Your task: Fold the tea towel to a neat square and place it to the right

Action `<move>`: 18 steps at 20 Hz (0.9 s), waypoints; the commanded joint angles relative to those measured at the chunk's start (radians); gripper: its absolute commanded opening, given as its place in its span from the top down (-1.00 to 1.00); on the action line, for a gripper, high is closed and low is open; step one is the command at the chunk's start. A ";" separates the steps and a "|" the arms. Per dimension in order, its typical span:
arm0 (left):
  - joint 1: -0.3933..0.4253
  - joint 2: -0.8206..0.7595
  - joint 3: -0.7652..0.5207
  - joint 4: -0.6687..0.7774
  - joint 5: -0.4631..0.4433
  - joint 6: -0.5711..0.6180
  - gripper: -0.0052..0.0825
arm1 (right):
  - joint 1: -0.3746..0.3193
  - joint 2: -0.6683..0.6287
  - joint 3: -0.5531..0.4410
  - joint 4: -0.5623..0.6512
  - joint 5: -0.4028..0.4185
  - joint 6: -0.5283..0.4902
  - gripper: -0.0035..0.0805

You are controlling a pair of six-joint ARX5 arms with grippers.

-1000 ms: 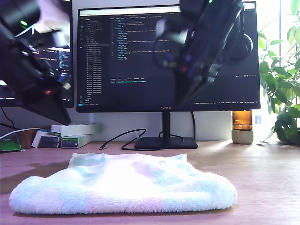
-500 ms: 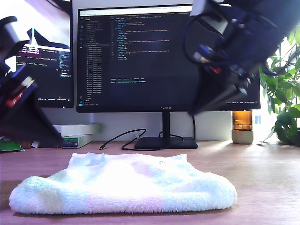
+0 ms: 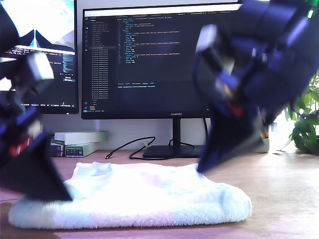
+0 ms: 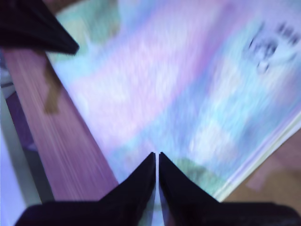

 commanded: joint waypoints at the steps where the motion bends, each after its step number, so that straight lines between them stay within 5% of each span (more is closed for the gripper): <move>1: 0.000 0.034 -0.012 0.009 -0.001 -0.003 0.93 | 0.003 0.059 -0.006 -0.017 -0.005 -0.008 0.94; 8: 0.000 0.108 -0.012 -0.009 -0.052 0.003 0.93 | 0.005 0.169 -0.001 -0.062 0.113 -0.060 0.94; 18: 0.000 0.108 -0.012 -0.043 -0.130 0.023 0.93 | 0.004 0.167 0.124 -0.317 0.221 -0.106 0.94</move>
